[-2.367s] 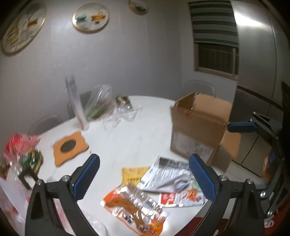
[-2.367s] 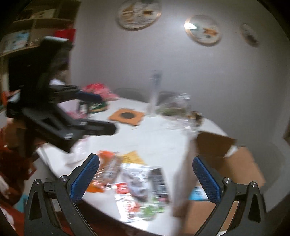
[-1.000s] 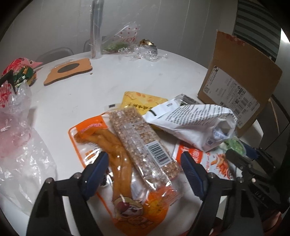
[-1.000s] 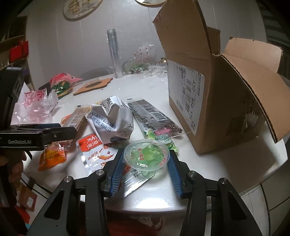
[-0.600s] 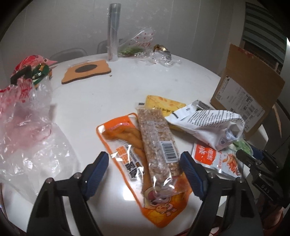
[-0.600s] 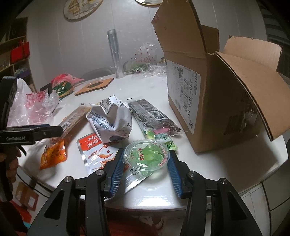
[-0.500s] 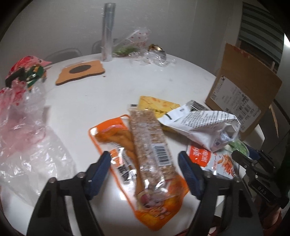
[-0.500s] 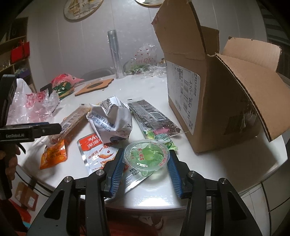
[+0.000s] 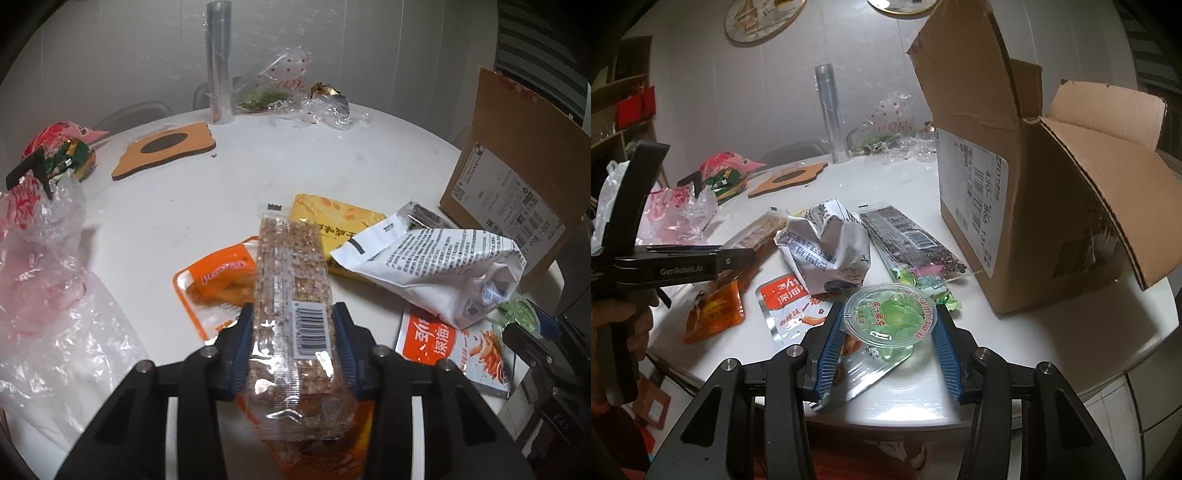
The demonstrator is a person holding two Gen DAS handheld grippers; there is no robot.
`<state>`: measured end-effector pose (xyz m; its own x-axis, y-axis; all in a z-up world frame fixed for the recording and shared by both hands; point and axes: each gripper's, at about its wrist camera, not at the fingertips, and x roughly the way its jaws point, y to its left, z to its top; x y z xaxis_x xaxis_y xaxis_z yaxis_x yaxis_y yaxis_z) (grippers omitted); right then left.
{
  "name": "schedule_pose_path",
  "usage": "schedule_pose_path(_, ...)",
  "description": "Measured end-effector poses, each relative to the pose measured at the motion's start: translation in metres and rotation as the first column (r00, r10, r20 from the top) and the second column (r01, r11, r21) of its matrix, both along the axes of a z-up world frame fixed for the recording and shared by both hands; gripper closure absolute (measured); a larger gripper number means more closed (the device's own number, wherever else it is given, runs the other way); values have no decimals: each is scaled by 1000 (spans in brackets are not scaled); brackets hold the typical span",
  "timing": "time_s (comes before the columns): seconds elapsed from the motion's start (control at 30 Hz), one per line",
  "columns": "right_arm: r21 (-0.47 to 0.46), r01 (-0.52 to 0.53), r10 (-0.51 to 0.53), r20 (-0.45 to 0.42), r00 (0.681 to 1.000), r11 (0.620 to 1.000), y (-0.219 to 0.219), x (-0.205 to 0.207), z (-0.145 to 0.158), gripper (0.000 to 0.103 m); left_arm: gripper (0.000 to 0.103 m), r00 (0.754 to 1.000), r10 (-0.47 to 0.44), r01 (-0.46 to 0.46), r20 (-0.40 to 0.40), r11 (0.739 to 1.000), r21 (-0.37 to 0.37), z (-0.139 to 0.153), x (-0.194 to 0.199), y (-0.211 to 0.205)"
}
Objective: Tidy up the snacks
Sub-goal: 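Grasp the granola bar with the left gripper while the right gripper grasps the green jelly cup, then carry the granola bar and jelly cup over the box and release both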
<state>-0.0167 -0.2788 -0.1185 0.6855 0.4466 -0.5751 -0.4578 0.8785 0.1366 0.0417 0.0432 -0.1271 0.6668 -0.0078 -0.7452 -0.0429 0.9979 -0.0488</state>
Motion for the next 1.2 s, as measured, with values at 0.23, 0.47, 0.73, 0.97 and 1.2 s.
schedule_pose_path(0.23, 1, 5, -5, 9, 1000, 1000, -1, -3, 3, 60, 65, 1000, -13, 13, 19, 1000, -16, 5, -11, 3)
schedule_pose_path(0.47, 6, -8, 8, 42, 999, 1000, -1, -9, 16, 60, 65, 997, -19, 21, 74, 999, -26, 23, -23, 6)
schedule_pose_path(0.73, 1, -134, 133, 125, 983, 991, 14, -14, 51, 61, 65, 981, -84, 87, 173, 996, -13, 71, -31, -1)
schedule_pose_path(0.97, 1, -216, 210, 238, 948, 976, 16, -8, 100, 61, 65, 950, -170, 167, 260, 985, 34, 125, -21, -27)
schedule_pose_path(1.2, 44, -229, 206, 298, 932, 972, -10, 10, 148, 61, 65, 906, -297, 289, 301, 955, 73, 171, -2, -66)
